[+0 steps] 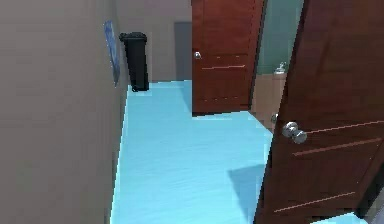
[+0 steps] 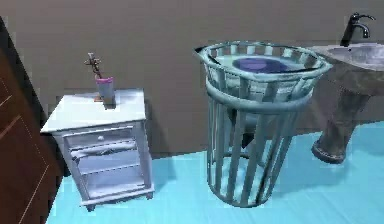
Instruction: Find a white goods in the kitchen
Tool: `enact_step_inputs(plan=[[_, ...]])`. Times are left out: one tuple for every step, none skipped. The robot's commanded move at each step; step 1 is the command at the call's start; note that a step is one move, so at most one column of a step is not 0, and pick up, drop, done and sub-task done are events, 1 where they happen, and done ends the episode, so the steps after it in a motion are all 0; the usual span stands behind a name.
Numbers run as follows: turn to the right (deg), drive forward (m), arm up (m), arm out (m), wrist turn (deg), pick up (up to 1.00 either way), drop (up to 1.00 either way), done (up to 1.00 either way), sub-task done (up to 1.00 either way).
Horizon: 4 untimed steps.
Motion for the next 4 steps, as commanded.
enact_step_inputs(plan=[[0.0, 1.0, 0.0, 0.0, 0.0, 0.0, 0.0, 0.0, 0.0], [0.0, 0.05, 0.0, 0.0, 0.0, 0.0, 0.0, 0.0, 0.0], [45.0, 0.0, 0.0, 0.0, 0.0, 0.0, 0.0, 0.0, 0.0], [0.0, 0.9, 0.0, 0.0, 0.0, 0.0, 0.0, 0.0, 0.0]])
